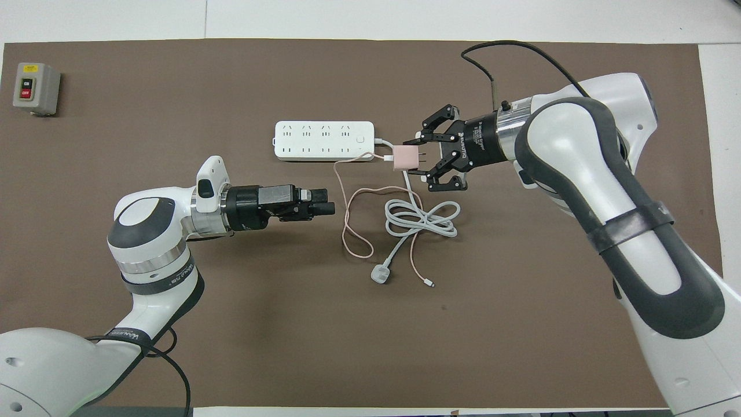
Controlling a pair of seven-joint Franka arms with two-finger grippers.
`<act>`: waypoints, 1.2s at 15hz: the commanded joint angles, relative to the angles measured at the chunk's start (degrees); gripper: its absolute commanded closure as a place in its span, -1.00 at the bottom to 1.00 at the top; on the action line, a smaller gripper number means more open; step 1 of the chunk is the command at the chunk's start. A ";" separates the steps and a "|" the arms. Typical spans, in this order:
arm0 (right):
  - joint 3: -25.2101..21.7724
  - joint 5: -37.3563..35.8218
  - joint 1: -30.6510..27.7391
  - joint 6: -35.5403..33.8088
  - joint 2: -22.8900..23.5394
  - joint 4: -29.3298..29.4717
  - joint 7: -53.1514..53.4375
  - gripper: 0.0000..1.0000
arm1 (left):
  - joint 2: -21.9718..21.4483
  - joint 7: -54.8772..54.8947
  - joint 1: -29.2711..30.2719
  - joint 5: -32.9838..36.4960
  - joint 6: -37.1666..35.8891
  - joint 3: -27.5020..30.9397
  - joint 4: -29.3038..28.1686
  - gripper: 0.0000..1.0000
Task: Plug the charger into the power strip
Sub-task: 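Lift the pink plug with the right gripper toward the left gripper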
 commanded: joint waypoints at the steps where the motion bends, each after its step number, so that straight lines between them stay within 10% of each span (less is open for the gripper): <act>1: -0.01 1.36 2.41 2.25 0.01 1.58 3.72 1.00 | -0.94 -0.24 -0.52 -1.38 -0.97 0.75 -1.62 -1.00; 18: -0.01 1.27 10.77 8.24 0.01 0.35 5.23 1.00 | -0.59 -0.59 0.09 -1.38 -0.44 0.84 -0.66 -1.00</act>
